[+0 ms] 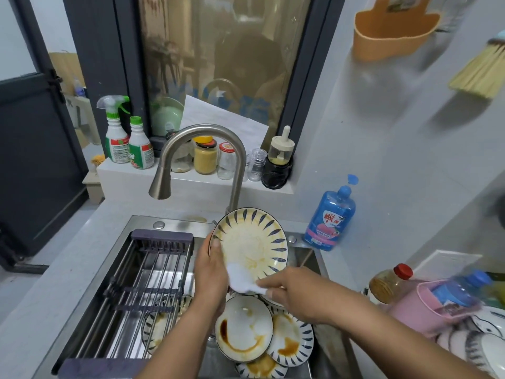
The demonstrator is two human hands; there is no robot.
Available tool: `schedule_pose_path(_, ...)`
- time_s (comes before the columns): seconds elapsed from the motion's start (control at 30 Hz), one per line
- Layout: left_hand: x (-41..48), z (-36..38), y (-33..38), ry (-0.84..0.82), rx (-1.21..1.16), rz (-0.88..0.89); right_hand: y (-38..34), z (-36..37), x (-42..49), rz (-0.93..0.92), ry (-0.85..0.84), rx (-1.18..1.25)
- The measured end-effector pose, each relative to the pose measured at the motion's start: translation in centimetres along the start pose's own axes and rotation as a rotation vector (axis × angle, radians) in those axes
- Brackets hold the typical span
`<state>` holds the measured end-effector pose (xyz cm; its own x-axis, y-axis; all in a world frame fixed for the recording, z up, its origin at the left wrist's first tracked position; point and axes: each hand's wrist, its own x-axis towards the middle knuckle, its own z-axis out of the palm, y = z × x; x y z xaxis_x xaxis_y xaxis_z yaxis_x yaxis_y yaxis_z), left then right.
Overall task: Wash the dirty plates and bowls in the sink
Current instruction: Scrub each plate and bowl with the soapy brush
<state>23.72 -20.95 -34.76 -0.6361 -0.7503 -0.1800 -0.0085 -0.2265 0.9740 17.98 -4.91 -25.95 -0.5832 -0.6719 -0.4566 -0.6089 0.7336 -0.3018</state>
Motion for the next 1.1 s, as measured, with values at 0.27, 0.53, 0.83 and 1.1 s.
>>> schedule_pose_path(0.27,1.2,-1.0,0.9,0.066,-0.404,-0.224,3.0,-1.6,-0.4,0.083,0.444,0.329)
schedule_pose_path(0.53,-0.4,0.3,2.7,-0.156,-0.601,-0.492,1.6,-1.6,3.2,0.229,0.421,1.197)
schedule_pose_path(0.83,-0.1,-3.2,2.8,-0.597,0.823,0.427,1.6,-2.6,4.4,0.39,0.292,1.532)
schedule_pose_path(1.1,-0.1,-1.7,2.7,-0.422,0.562,0.253,0.3,-4.7,3.3,0.28,0.293,1.006)
